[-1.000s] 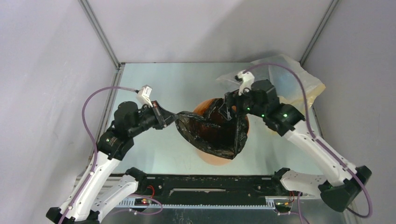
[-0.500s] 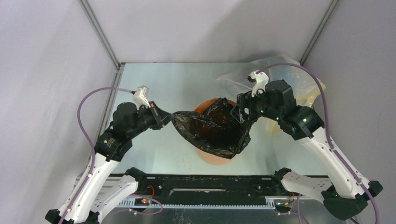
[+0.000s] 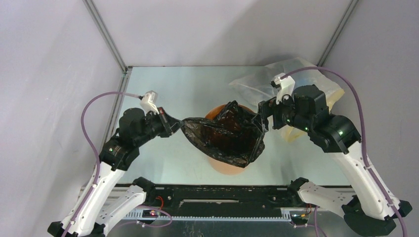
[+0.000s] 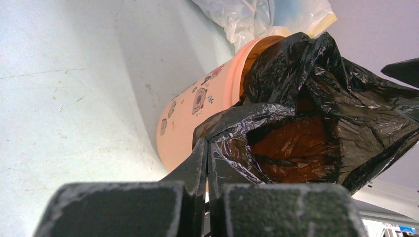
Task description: Put the trash bags into the trash bin
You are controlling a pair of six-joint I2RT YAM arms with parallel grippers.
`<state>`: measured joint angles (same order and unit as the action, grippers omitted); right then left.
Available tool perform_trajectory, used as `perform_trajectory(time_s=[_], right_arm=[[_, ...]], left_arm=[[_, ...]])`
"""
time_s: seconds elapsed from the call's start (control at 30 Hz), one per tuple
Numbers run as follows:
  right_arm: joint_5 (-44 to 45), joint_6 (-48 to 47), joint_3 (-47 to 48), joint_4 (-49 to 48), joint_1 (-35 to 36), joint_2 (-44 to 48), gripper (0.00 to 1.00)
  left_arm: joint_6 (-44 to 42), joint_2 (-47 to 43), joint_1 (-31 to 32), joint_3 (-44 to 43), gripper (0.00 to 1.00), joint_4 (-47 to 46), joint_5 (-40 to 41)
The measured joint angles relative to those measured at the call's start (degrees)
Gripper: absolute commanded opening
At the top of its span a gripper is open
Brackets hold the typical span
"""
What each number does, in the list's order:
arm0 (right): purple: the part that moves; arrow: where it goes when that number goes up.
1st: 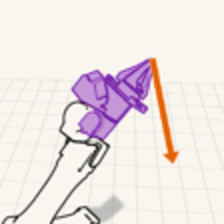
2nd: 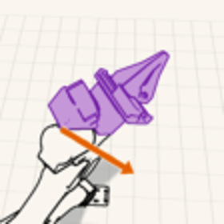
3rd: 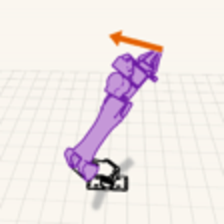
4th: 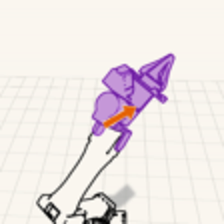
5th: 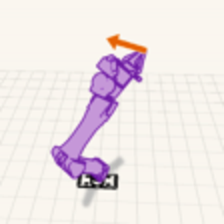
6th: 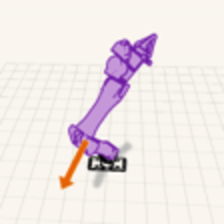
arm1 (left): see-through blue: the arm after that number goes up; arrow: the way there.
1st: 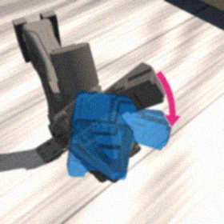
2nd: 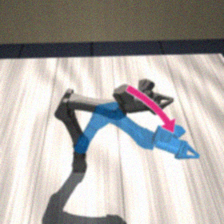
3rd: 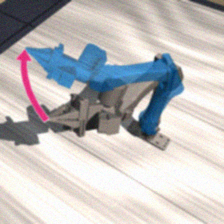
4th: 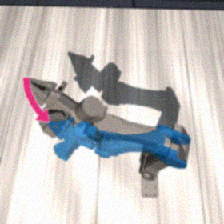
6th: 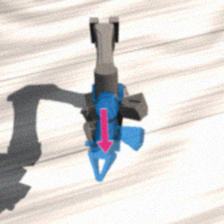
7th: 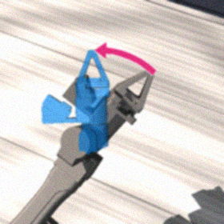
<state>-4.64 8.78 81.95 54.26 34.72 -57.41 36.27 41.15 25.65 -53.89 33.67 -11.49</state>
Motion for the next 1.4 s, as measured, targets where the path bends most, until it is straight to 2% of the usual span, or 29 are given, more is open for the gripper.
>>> perform_trajectory(time_s=[0.13, 0.23, 0.47, 0.6, 0.67, 0.77, 0.83, 1.0, 1.13, 1.4], right_arm=[[0.68, -0.92, 3.5, 3.1, 1.77, -0.44, 0.8], [1.86, -1.25, 5.4, 5.11, 4.48, -1.49, 0.7], [4.39, -0.15, 5.73, 8.63, 7.23, -3.67, 0.23], [6.36, 1.29, 5.11, 8.72, 6.29, -2.32, 0.21], [6.88, 2.01, 4.26, 8.72, 5.53, -1.14, 0.25], [7.26, 3.3, 0.7, 8.66, 4.81, 1.53, 0.43], [7.04, 4.42, -2.54, 8.98, 4.79, 3.48, 0.59], [4.63, 7.32, -10.25, 9.57, 4.79, 8.17, 0.79], [1.84, 9.77, -12.44, 9.46, 4.81, 12.07, 0.99], [-2.16, 12.31, -12.48, 5.42, 7.63, 18.12, 1.0]], left_arm=[[-0.33, -0.02, 0.0, 0.0, 0.0, 0.0, 0.0], [-0.37, -0.02, 0.0, 0.0, 0.0, -0.02, 0.0], [-1.09, 0.0, 0.0, 0.0, 0.0, 0.09, 0.85], [-1.84, 0.22, 0.0, 0.0, 0.0, 0.5, 2.32], [-1.9, 0.28, 0.0, 0.0, 0.0, 0.74, 2.8], [-2.01, 0.09, 0.0, 0.02, 0.0, 1.33, 2.95], [-1.99, -0.39, 0.0, 0.33, 0.0, 1.46, 2.56], [-1.27, -3.26, 0.0, 3.48, 0.0, 1.38, -2.14], [0.33, -6.08, 0.0, 6.62, 0.0, 1.11, -5.95], [1.88, -8.98, 0.0, 10.49, 0.0, 0.76, -7.39]])
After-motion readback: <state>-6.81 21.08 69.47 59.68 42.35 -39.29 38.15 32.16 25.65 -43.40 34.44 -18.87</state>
